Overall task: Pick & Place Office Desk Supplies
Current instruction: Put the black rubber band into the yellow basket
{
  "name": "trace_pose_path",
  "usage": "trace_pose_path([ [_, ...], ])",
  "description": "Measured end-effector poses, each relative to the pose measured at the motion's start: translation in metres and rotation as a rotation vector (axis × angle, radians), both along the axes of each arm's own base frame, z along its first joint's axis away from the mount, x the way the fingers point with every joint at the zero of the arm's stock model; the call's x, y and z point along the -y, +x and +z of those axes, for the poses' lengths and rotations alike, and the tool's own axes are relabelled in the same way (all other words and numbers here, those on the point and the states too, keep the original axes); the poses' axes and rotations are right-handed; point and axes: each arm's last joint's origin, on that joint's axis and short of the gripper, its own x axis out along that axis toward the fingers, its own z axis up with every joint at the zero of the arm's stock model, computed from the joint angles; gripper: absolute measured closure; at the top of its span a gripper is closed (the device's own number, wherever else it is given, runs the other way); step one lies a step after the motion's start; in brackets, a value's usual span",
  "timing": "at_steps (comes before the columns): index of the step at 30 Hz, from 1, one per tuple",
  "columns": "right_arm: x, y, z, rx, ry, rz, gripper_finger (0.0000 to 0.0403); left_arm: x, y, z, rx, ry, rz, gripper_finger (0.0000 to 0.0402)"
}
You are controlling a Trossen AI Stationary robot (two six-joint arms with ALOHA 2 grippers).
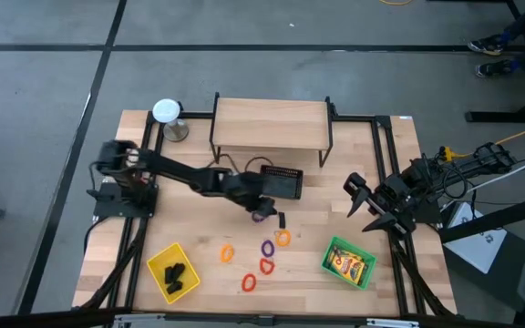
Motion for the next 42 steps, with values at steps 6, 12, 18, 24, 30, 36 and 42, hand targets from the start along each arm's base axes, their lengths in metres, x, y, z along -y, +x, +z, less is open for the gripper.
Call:
trace_pose_path([
  [6, -0.001, -0.001, 0.000, -0.006, -0.002, 0.039, 0.0188, 0.003, 0.027, -0.017, -0.043, -0.077, -0.018, 0.0197],
  [12, -0.001, 0.000, -0.001, -0.014, -0.006, 0.038, 0.0189, 0.008, 0.037, -0.021, -0.076, -0.070, -0.026, 0.0200],
  [18, -0.001, 0.000, -0.001, -0.017, -0.007, 0.039, 0.0189, 0.006, 0.034, -0.027, -0.139, -0.013, 0.044, 0.0208],
  [24, -0.001, 0.000, -0.002, -0.016, -0.014, 0.037, 0.0189, 0.004, 0.033, -0.028, -0.155, 0.015, 0.098, 0.0212],
  [30, -0.001, 0.000, -0.002, -0.019, -0.015, 0.036, 0.0188, 0.004, 0.032, -0.029, -0.166, 0.013, 0.110, 0.0210],
  [36, -0.001, 0.000, -0.002, -0.018, -0.016, 0.036, 0.0189, 0.011, 0.041, -0.034, -0.104, -0.052, 0.098, 0.0210],
  [42, -0.001, 0.000, -0.002, -0.022, -0.016, 0.035, 0.0189, 0.018, 0.046, -0.045, -0.104, -0.102, 0.107, 0.0210],
])
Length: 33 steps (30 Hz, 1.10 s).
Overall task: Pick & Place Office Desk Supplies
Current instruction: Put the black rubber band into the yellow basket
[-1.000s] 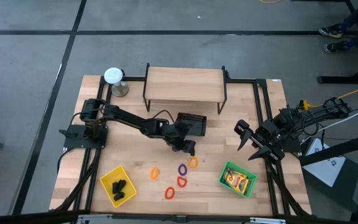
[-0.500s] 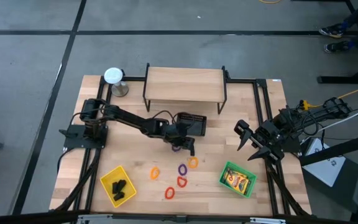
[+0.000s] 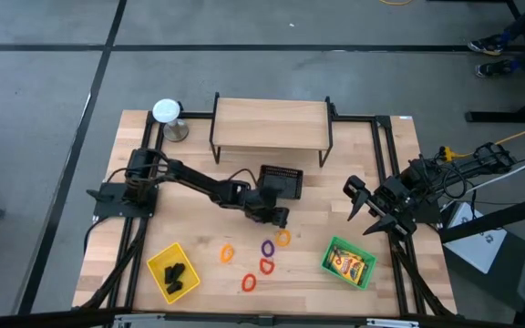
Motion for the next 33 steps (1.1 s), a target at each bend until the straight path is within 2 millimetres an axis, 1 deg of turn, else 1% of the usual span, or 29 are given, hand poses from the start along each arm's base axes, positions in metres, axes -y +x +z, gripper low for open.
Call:
trace_pose_path([
  [13, 0.000, 0.000, -0.001, -0.006, -0.001, -0.003, 0.0189, -0.006, -0.003, -0.007, -0.069, 0.022, 0.044, 0.0210],
  [22, 0.000, 0.000, -0.001, -0.007, -0.002, -0.003, 0.0189, -0.007, 0.004, -0.019, -0.044, -0.007, 0.050, 0.0210],
  [27, 0.000, 0.000, -0.001, -0.010, -0.003, -0.003, 0.0189, -0.010, 0.011, -0.014, -0.029, 0.019, 0.035, 0.0210],
  [30, 0.000, 0.000, -0.001, -0.010, -0.003, -0.003, 0.0189, -0.015, 0.014, -0.010, -0.022, 0.045, 0.041, 0.0210],
  [33, 0.000, 0.000, -0.001, -0.011, -0.003, -0.003, 0.0189, -0.022, 0.013, -0.011, -0.037, 0.058, 0.052, 0.0210],
])
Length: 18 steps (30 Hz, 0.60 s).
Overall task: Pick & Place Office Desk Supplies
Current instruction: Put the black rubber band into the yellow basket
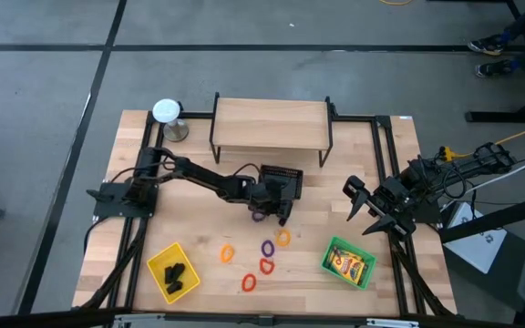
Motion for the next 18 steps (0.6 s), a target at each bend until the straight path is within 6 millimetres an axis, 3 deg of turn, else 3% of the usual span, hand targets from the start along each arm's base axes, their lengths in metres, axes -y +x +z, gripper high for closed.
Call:
trace_pose_path([
  [9, 0.0000, 0.0000, 0.0000, -0.001, 0.000, 0.000, 0.0189, -0.0013, 0.0045, -0.0093, 0.014, -0.064, -0.042, 0.0230],
  [18, -0.0001, 0.0002, -0.0007, -0.006, -0.004, -0.001, 0.0189, 0.0023, 0.0064, -0.0052, -0.014, -0.013, -0.103, 0.0219],
])
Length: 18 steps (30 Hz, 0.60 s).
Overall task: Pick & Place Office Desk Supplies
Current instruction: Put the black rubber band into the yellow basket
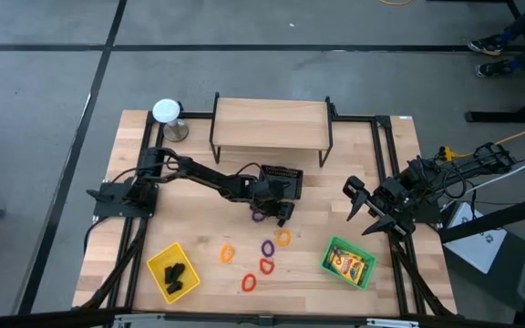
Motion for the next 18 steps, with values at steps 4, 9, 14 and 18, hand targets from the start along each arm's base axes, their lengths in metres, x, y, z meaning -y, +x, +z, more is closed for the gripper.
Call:
trace_pose_path([
  [4, 0.0000, 0.0000, -0.0001, -0.001, 0.001, 0.000, 0.0188, 0.0000, -0.0001, -0.0002, 0.000, 0.006, -0.004, 0.0233],
  [9, 0.0000, 0.0000, -0.0001, -0.001, 0.001, 0.001, 0.0189, 0.0006, 0.0001, -0.0032, -0.001, 0.022, -0.028, 0.0264],
  [14, -0.0001, 0.0002, -0.0007, -0.008, -0.002, 0.000, 0.0189, 0.0014, 0.0001, -0.0042, 0.007, 0.058, -0.057, 0.0323],
  [18, -0.0001, 0.0002, -0.0010, -0.008, -0.004, -0.001, 0.0189, 0.0019, 0.0019, -0.0028, 0.037, 0.067, -0.082, 0.0383],
])
